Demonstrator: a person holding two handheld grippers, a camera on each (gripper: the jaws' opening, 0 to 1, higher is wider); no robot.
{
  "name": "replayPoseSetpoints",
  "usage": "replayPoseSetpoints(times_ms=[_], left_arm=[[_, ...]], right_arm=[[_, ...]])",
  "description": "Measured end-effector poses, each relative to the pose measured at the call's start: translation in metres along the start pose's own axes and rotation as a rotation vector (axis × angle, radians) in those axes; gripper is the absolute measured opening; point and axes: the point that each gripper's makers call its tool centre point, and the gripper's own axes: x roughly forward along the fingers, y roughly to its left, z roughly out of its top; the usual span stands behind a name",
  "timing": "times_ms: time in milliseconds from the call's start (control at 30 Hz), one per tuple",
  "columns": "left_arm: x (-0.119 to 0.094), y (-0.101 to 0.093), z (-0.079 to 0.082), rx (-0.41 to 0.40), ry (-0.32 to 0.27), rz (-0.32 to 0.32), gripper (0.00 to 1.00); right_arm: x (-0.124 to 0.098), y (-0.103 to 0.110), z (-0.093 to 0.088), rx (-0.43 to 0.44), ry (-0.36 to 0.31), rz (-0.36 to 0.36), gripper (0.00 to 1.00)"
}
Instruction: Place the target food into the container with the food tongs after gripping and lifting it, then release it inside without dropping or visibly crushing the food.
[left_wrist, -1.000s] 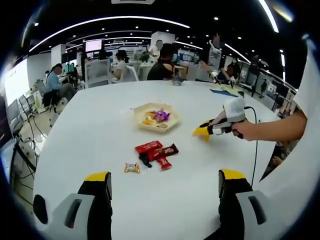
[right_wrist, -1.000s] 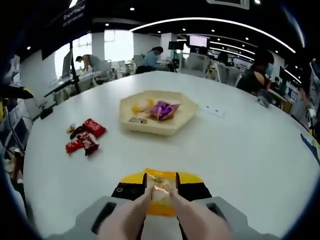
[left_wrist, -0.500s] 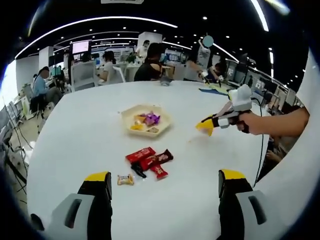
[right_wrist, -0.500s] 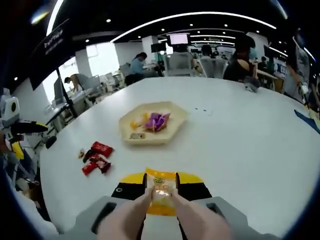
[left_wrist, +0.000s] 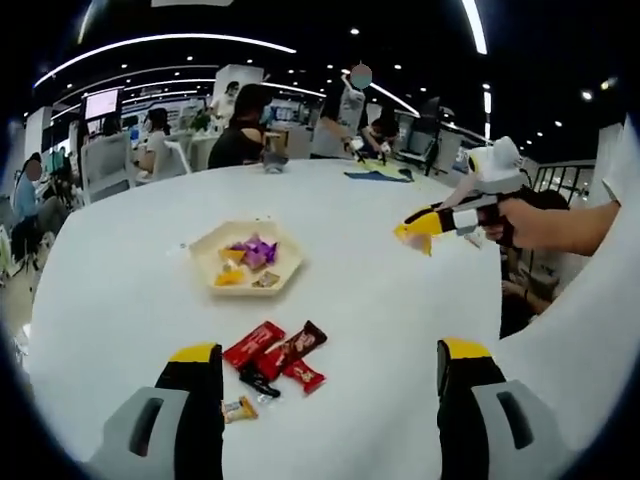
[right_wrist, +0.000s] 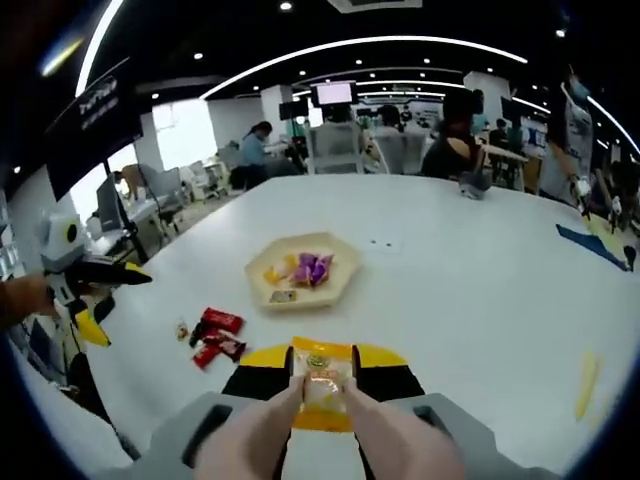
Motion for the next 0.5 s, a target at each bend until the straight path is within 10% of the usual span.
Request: replayPoseSetpoints(times_ms=[500], left_arm=[[0.008, -0.007, 0.025, 0.037, -0.048, -0.089, 0.88]], right_arm=[[-0.011, 0.001, 0.033, 0.017, -0.057, -0.049, 0.22]])
